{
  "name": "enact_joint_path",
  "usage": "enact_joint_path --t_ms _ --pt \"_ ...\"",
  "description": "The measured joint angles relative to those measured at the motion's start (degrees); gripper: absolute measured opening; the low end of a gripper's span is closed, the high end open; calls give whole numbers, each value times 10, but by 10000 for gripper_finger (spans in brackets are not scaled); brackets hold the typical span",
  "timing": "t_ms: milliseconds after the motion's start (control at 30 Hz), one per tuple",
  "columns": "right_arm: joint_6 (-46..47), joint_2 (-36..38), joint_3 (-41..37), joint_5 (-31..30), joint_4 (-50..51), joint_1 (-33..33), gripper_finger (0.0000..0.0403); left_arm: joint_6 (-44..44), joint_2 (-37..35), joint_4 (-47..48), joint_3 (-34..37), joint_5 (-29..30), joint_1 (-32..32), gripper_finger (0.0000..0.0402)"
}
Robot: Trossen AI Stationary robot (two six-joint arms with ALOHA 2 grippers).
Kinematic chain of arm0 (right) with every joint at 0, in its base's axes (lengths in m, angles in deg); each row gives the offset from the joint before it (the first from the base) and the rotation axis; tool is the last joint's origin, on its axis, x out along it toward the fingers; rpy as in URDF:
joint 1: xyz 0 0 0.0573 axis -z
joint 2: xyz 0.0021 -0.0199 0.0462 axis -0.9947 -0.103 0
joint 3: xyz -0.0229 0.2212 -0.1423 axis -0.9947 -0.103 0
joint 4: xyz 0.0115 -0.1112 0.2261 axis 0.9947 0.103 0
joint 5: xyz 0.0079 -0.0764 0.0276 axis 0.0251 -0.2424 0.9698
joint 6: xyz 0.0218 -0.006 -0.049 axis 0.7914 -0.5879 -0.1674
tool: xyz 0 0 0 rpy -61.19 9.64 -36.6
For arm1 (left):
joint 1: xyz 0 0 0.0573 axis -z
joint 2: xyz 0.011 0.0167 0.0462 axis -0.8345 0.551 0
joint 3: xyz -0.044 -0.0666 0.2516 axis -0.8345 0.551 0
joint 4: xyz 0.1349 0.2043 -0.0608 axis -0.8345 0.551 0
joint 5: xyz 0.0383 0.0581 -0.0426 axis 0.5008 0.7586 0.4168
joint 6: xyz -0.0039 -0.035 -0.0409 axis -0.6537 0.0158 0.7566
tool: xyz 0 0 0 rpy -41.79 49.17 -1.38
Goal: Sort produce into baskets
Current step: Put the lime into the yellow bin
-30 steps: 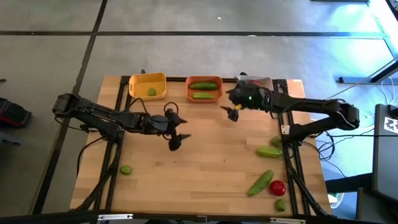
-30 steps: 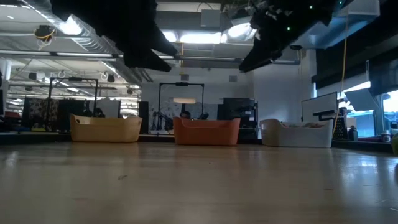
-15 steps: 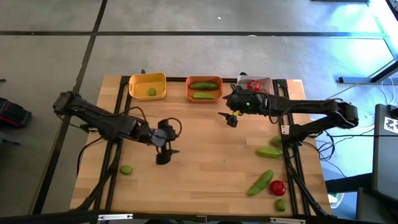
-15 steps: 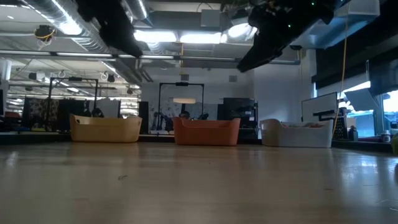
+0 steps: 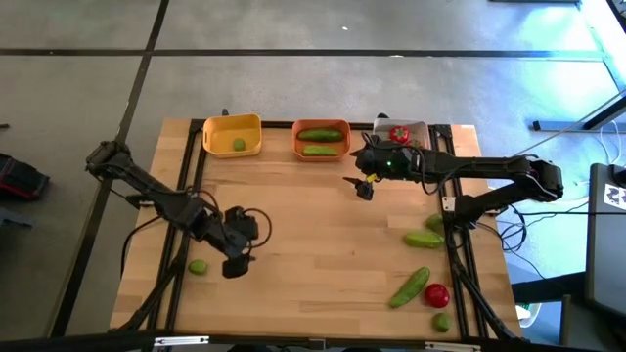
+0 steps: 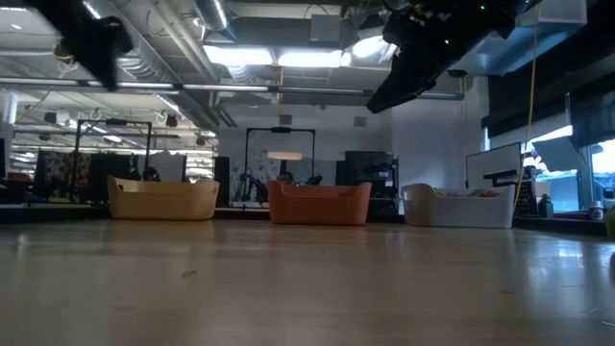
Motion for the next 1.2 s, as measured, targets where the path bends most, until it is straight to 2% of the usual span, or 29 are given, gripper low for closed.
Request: enact_joint_path --t_ms 333,567,833,1200 --pt "0 0 0 0 2 0 356 116 20 93 0 -24 91 331" --pt "0 0 0 0 2 0 356 116 79 119 5 -33 138 331" --pt "0 0 0 1 3 0 356 200 131 153 29 -139 168 331" --pt "0 0 0 1 2 0 356 227 133 151 33 -158 212 331"
